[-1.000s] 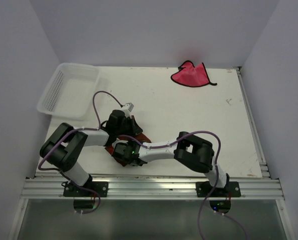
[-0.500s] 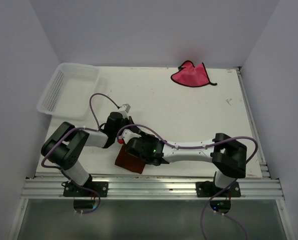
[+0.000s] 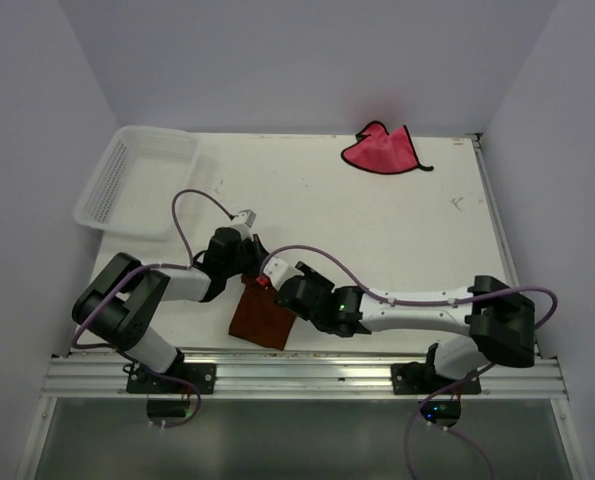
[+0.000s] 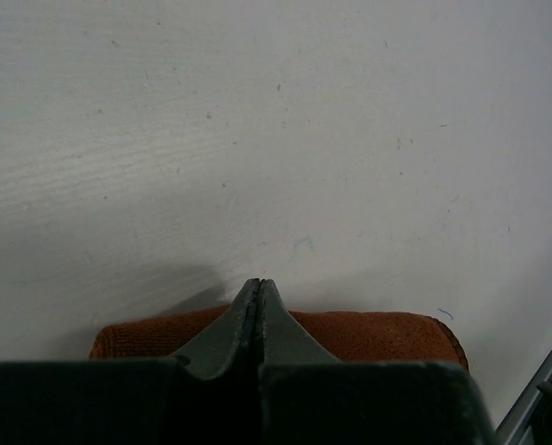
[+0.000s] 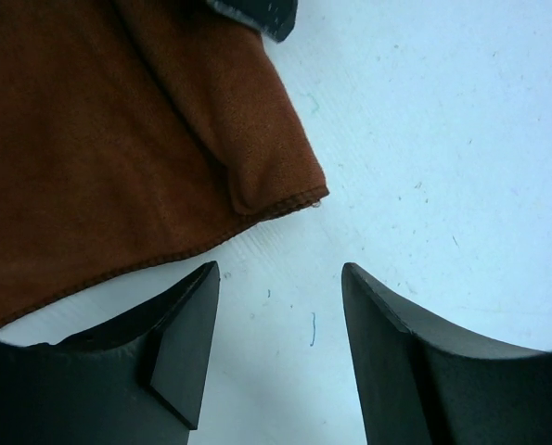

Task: Roll the towels
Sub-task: Roll the towel

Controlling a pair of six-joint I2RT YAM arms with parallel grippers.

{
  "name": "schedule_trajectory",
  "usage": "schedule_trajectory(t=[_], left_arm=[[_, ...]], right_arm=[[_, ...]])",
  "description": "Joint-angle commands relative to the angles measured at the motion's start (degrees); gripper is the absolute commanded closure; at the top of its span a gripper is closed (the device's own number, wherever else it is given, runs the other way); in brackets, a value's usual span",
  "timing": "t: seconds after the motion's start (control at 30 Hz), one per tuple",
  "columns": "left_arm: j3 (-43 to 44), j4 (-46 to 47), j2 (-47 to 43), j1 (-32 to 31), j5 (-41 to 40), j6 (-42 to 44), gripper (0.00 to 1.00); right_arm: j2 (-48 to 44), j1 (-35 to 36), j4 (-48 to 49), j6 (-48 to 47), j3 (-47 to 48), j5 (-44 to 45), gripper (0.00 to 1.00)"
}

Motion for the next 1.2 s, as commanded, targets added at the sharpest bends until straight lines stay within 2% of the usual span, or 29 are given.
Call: schedule_trajectory(t=[0.0,0.13,0.17,0.2,0.27,0.33,0.57,0.73,0.93,1.17], left_arm=[[-0.40,0.15,-1.58,0.04,-1.24,0.95,1.00],[-0.57,0.33,-2.19,-0.57,-1.94,1.13,1.00],[-0.57,0.33,-2.28,-1.01,-1.85,1.47,1.00],[-0.66,0.24,-2.54,-1.19,-1.77,1.56,1.00],[-0.92,0.33,-2.98,-1.63,-1.77,1.65,1.00],[-1.27,0.33,-3.42,-1.81,-1.77,1.74,1.00],[-2.50,-0.29,-4.74,-3.56,-2.73,1.74,1.00],[-4.52,0.33,-5.53,-5.49,-3.78,0.51,1.00],[-5.23,-0.37,-7.46,-6.02,-4.66,0.51,1.00],[-5.05,-0.73,-8.61,-6.20,-4.75,0.69,1.00]], right_arm=[[-7.92,-1.51,5.20,2.85,-2.33,-5.49,0.41],[-13.02,-5.63,7.22,6.35,-4.98,-15.07,0.37],[-13.73,-8.78,8.45,7.23,-5.77,-18.05,0.36],[-14.69,-10.64,9.15,8.90,-6.12,-25.91,0.36],[-14.70,-15.89,10.73,9.96,-5.87,-33.07,0.35],[-12.78,-18.99,11.09,11.10,-4.81,-41.23,0.34],[-3.22,-30.24,17.50,16.11,-1.83,-58.92,0.34],[4.53,-31.40,19.34,16.21,1.87,-64.22,0.36],[8.76,-31.31,19.35,15.77,2.40,-66.68,0.36],[11.40,-31.40,18.48,15.86,1.52,-65.45,0.36]])
